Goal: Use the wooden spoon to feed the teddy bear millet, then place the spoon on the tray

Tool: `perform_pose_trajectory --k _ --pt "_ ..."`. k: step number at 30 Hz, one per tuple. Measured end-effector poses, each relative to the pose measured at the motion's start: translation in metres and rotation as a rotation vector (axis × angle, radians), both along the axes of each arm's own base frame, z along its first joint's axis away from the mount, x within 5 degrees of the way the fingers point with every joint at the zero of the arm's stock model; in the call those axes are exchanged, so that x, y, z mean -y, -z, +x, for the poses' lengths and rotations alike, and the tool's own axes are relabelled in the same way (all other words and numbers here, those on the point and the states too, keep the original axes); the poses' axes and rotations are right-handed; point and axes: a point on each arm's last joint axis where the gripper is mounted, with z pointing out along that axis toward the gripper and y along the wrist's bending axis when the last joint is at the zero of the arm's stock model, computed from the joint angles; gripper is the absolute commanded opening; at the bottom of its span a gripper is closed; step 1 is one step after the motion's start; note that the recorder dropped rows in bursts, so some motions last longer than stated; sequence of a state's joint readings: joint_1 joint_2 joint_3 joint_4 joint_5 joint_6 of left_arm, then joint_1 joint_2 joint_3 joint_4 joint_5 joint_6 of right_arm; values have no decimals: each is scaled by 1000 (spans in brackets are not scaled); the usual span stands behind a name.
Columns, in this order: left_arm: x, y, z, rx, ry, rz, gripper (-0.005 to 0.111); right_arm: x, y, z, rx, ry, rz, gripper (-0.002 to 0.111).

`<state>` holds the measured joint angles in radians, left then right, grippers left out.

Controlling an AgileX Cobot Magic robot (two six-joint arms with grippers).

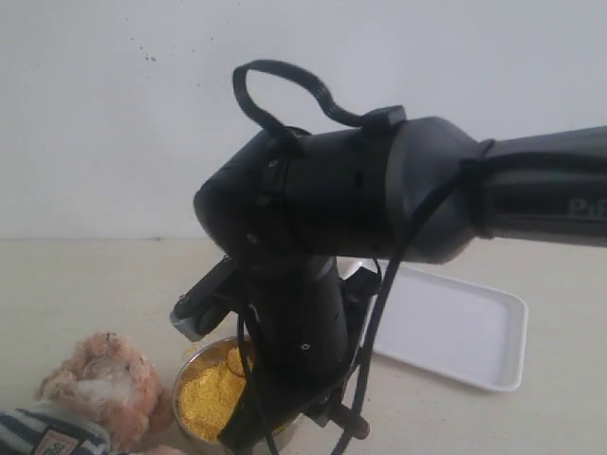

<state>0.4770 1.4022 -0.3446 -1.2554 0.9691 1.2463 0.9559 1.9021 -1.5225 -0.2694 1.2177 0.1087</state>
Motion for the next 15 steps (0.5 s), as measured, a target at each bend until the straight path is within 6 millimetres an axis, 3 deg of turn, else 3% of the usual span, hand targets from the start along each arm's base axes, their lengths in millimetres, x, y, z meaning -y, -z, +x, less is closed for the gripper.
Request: perform_pose_trajectory --k 5,15 --pt "0 0 0 0 0 0 4 0 -10 -8 -92 -1 92 8" --pt "0 0 0 0 0 0 4 12 -20 -8 -117 50 141 8"
